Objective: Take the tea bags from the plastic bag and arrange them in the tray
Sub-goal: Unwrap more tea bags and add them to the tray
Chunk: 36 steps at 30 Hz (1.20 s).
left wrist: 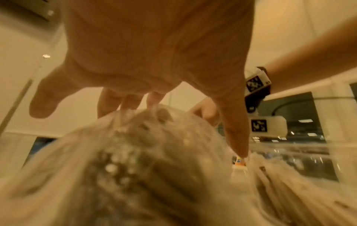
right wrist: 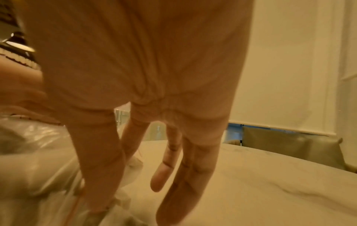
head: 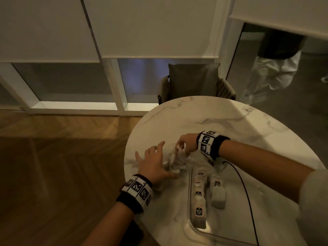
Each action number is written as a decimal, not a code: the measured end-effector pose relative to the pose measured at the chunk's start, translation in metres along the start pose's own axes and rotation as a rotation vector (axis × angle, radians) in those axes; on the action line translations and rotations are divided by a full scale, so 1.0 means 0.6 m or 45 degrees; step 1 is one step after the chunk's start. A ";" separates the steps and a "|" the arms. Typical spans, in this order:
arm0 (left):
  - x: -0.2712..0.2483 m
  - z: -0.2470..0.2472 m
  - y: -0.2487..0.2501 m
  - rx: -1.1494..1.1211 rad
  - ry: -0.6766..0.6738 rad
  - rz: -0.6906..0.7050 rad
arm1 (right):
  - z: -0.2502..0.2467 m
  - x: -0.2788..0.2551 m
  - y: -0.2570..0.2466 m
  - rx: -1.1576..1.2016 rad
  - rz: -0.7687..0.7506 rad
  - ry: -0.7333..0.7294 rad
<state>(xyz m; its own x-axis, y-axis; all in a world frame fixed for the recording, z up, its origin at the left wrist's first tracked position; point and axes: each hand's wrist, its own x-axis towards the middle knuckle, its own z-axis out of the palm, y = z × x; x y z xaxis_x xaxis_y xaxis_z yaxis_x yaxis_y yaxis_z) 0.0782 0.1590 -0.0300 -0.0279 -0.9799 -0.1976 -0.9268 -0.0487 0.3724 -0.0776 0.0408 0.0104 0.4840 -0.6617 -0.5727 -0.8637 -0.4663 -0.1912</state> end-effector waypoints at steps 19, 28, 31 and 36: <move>0.057 0.036 0.013 -0.242 0.019 0.093 | -0.019 0.019 0.032 0.550 0.026 -0.105; 0.001 0.038 -0.008 -1.102 0.423 0.242 | -0.056 -0.080 -0.043 0.846 -0.309 0.046; -0.025 0.030 -0.016 -1.306 0.524 0.231 | -0.059 -0.108 -0.080 0.613 -0.431 0.177; -0.078 0.009 -0.028 -1.495 0.583 0.299 | -0.069 -0.145 -0.082 0.468 -0.444 0.594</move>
<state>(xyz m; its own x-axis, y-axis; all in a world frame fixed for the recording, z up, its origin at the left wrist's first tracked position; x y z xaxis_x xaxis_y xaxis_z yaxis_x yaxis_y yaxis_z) 0.0933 0.2067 -0.0321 0.2028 -0.9536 0.2225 -0.0258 0.2220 0.9747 -0.0714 0.0970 0.1023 0.6808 -0.7313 -0.0410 -0.5985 -0.5231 -0.6068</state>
